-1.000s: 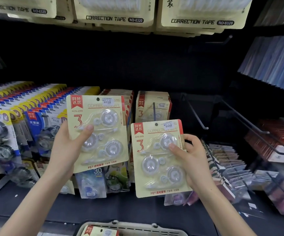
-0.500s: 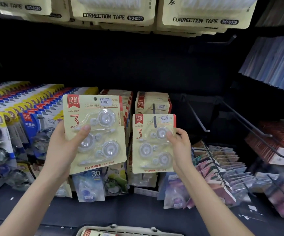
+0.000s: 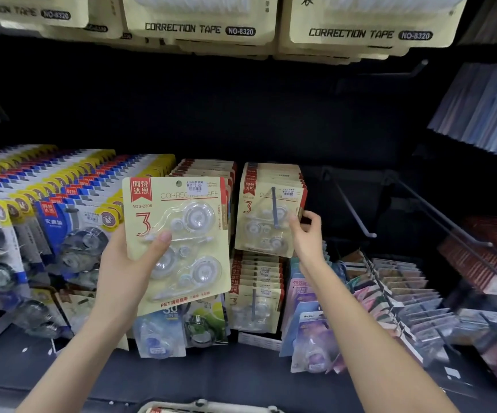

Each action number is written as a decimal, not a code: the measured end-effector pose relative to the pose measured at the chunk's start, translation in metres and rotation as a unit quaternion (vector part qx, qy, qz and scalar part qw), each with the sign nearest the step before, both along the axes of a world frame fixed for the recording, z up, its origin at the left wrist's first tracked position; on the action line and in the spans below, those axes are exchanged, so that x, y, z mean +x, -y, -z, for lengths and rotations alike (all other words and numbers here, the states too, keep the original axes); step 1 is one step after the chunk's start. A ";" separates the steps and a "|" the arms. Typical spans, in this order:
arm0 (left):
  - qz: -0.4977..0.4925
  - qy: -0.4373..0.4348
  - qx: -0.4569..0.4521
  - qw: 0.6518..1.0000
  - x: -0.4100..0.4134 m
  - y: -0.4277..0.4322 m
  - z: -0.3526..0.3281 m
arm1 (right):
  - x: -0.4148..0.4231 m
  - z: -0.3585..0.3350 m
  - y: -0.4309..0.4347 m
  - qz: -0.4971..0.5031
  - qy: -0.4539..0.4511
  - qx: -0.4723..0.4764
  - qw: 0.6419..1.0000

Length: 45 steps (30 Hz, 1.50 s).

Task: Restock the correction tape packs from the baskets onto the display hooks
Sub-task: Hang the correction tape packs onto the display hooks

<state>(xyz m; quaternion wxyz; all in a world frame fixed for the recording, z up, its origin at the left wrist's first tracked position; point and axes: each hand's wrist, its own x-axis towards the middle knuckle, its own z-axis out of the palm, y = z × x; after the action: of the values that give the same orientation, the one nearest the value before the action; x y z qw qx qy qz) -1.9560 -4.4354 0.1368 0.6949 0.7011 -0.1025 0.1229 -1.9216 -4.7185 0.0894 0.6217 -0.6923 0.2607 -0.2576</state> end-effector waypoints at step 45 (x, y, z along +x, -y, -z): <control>-0.126 0.276 0.563 0.769 0.054 0.016 0.041 | -0.005 -0.020 -0.006 -0.052 0.118 0.037 0.991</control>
<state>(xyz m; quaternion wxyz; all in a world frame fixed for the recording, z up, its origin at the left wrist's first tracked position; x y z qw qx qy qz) -1.9020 -4.4510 0.0958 0.0958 0.9093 -0.2516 0.3173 -1.9267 -4.7124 0.1092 0.6858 -0.6461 0.1584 -0.2953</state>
